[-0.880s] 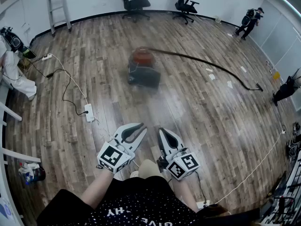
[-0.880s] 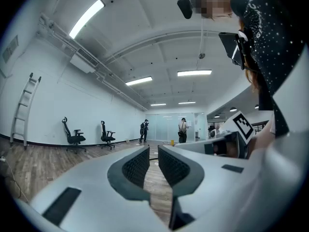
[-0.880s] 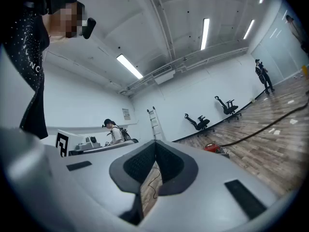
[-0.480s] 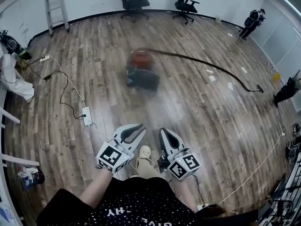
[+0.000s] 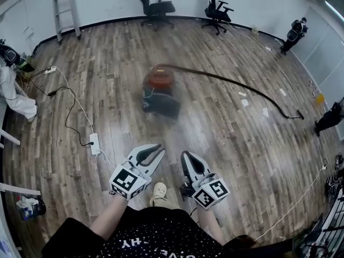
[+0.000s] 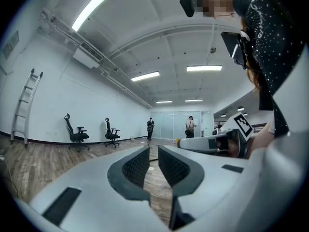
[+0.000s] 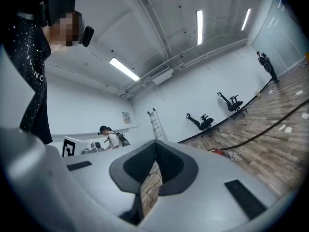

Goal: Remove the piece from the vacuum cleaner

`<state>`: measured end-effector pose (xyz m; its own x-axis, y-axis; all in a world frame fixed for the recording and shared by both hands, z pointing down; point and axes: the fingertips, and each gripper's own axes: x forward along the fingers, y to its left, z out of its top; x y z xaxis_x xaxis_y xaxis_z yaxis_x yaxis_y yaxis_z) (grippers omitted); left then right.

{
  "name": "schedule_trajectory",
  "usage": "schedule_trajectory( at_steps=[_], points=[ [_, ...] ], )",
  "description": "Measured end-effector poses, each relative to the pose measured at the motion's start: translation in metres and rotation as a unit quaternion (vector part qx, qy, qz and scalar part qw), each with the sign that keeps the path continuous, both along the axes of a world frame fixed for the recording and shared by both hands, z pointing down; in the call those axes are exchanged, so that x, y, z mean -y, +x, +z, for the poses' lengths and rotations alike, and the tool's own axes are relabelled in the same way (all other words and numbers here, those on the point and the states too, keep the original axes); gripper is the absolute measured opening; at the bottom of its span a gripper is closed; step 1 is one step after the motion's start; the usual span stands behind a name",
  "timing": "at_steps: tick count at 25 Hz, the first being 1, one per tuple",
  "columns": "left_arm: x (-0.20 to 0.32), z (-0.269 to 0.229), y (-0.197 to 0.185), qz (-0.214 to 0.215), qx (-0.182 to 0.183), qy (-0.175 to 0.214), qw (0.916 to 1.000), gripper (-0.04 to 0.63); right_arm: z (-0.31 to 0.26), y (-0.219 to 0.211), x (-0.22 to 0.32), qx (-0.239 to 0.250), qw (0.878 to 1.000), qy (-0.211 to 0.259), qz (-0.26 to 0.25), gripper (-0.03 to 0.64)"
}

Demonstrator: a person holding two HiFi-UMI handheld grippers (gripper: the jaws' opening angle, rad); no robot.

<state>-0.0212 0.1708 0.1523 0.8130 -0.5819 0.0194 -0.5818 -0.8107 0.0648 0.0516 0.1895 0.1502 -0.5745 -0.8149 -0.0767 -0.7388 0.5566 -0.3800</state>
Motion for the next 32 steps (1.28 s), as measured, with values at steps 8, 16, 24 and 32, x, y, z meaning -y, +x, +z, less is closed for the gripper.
schedule_trajectory(
  at_steps=[8, 16, 24, 32],
  points=[
    [0.055, 0.010, 0.025, -0.017, 0.003, -0.007, 0.9998, 0.052, 0.011, 0.019, 0.059, 0.003, 0.999, 0.001, -0.035, 0.011],
    [0.083, 0.014, 0.038, -0.027, 0.013, -0.013, 0.9995, 0.051, 0.029, 0.039, 0.084, 0.006, 0.999, -0.027, -0.035, 0.011],
    [0.119, 0.019, 0.038, -0.023, 0.021, -0.028, 0.9991, 0.052, 0.028, 0.042, 0.117, 0.006, 0.999, -0.030, -0.033, 0.011],
    [0.195, 0.037, 0.054, -0.005, 0.030, -0.040, 0.9987, 0.052, 0.047, 0.064, 0.185, 0.005, 0.999, -0.053, -0.007, 0.011]
  ],
)
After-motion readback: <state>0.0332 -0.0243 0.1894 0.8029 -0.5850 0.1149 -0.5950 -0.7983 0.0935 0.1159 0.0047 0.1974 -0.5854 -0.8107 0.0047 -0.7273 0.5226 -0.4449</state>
